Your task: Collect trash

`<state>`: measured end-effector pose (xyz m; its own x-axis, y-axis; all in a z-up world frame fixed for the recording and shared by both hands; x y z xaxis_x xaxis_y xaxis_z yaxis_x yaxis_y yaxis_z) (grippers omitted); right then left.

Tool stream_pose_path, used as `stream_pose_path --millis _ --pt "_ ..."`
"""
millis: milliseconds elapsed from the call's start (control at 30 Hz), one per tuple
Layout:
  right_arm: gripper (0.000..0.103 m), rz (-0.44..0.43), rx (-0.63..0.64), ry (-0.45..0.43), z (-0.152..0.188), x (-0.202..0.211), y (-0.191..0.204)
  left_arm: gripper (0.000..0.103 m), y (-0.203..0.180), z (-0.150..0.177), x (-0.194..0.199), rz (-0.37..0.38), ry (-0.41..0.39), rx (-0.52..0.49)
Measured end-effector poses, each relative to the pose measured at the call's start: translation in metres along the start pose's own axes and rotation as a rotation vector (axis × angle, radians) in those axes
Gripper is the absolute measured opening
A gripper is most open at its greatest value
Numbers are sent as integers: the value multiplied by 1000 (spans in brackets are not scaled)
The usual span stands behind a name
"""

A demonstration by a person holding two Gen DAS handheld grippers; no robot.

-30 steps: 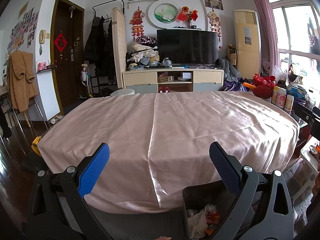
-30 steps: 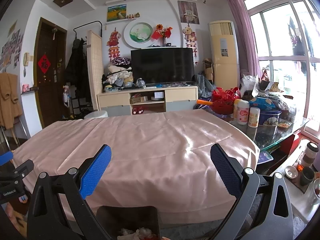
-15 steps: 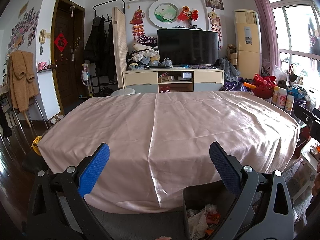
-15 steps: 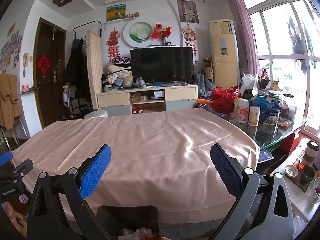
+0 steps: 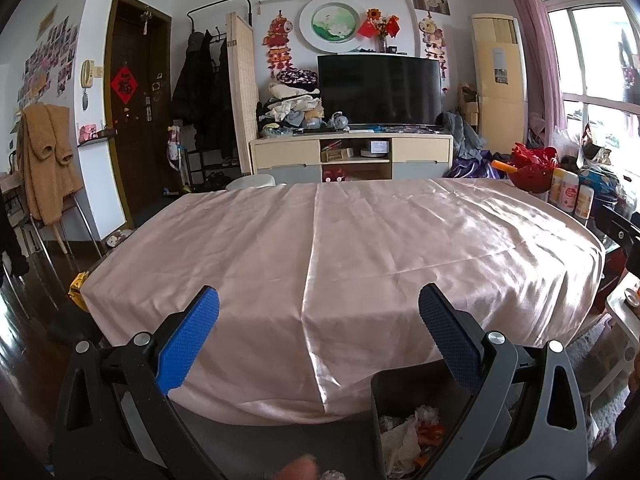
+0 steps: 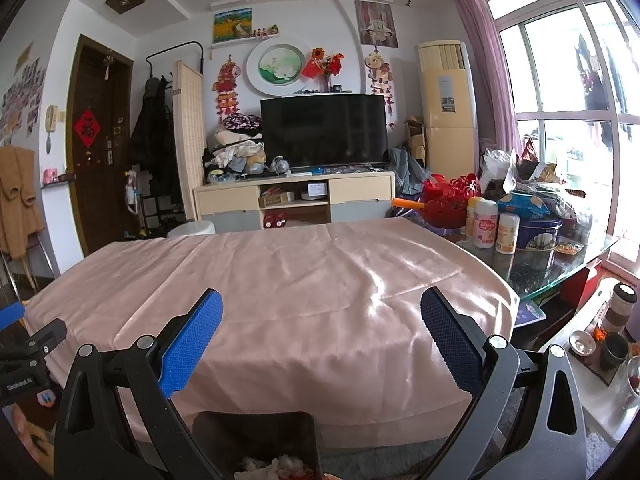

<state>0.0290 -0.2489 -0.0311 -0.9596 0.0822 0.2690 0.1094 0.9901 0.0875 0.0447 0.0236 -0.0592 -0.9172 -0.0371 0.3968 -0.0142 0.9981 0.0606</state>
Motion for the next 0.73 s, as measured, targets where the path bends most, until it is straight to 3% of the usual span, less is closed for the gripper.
stream_pose_path --millis 733 --pt "100 -6 -5 12 2 -1 0 95 0 0 0 44 11 44"
Point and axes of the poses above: each gripper's, at about its wrist camera, not at the fingertips, and x roughly against the way its jaws point, y to its left, z to its underside, the point moved 10 cm from there along -x, roughly the way its jaws point
